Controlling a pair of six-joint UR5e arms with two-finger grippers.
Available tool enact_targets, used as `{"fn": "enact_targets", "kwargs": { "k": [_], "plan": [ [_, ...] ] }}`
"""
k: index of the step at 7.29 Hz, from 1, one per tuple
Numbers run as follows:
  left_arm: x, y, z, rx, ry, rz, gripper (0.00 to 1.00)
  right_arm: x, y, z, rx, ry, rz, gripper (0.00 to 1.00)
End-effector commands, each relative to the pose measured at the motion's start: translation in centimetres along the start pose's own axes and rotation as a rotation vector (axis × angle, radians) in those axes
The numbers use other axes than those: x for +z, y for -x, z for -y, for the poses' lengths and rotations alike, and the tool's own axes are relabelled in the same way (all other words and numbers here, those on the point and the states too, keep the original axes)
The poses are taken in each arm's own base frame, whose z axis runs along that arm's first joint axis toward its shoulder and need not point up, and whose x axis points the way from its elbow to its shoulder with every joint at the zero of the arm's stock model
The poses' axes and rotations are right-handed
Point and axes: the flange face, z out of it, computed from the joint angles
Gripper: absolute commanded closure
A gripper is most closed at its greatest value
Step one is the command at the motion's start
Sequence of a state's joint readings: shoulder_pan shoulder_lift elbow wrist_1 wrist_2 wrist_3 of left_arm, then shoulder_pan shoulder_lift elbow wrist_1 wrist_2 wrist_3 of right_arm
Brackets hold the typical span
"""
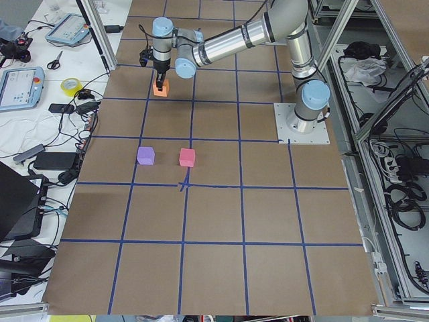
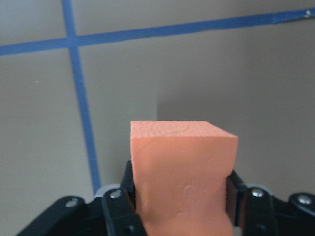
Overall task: Arrange blocks in a line
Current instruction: 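Grasp the orange cube with the left gripper and carry it toward the purple cube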
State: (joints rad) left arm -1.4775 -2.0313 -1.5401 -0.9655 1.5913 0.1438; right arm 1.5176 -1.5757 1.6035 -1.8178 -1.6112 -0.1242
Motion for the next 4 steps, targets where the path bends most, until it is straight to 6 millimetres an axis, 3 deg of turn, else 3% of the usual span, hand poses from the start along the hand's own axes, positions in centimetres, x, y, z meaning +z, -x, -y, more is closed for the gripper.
{"fn": "enact_targets", "kwargs": {
  "k": [1, 2, 3, 4],
  "plan": [
    [-1.3, 14.5, -1.5, -0.055, 0.022, 0.004, 0.80, -0.6, 1.6, -0.9, -0.027, 0.021, 0.025, 0.00],
    [-1.7, 19.5, -2.2, -0.090, -0.010, -0.047, 0.80, -0.7, 3.3, -1.2, -0.048, 0.025, 0.080, 0.00],
    [-1.6, 24.6, -3.6, -0.063, -0.014, -0.048, 0.80, -0.7, 3.6, -1.6, -0.054, 0.036, 0.088, 0.00],
    [-0.5, 27.8, -5.1, -0.088, -0.004, -0.094, 0.80, -0.1, 3.7, -2.3, -0.054, 0.104, 0.098, 0.00]
  ]
}}
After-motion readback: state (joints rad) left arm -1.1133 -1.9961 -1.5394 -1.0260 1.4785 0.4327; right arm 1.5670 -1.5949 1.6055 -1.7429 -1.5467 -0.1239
